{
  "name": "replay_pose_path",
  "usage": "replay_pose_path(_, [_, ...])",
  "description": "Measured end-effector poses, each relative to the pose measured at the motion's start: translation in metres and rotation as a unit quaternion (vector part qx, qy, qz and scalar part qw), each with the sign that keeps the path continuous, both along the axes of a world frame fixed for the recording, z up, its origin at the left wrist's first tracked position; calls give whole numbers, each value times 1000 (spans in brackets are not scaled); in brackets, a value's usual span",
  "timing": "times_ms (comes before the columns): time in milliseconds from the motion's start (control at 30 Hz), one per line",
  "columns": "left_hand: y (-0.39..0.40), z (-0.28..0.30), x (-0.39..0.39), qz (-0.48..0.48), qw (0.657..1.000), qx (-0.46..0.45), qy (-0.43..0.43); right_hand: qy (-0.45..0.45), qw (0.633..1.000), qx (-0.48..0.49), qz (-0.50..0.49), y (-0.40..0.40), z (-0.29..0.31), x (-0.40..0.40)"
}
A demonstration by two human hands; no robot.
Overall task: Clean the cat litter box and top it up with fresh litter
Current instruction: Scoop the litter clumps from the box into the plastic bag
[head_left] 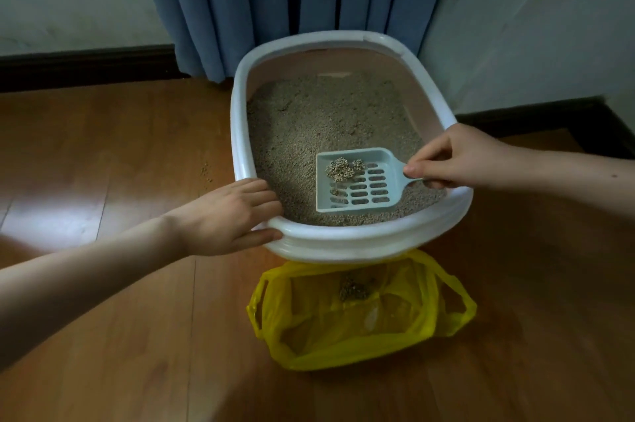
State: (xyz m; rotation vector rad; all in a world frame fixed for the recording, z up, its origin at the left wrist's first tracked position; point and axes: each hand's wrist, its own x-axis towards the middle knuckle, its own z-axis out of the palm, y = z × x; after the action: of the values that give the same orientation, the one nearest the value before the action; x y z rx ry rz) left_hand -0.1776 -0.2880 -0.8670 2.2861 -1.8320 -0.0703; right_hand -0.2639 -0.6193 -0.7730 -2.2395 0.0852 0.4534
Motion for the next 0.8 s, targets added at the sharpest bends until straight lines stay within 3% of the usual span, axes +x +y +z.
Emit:
replay_pose_path(167, [0, -1, 0, -4, 1000, 6, 4, 56, 989, 13, 133, 8, 2, -15])
replay_pose_path(367, [0, -2, 0, -5, 1000, 7, 3, 139, 962, -47, 231, 11, -30, -31])
replay_pose_path(667, [-1, -4, 1, -8, 1000, 4, 3, 187, 934, -210, 221, 17, -51, -42])
replay_pose_path(800, [0, -5, 1, -8, 1000, 2, 5, 299, 917, -197, 176, 18, -54, -42])
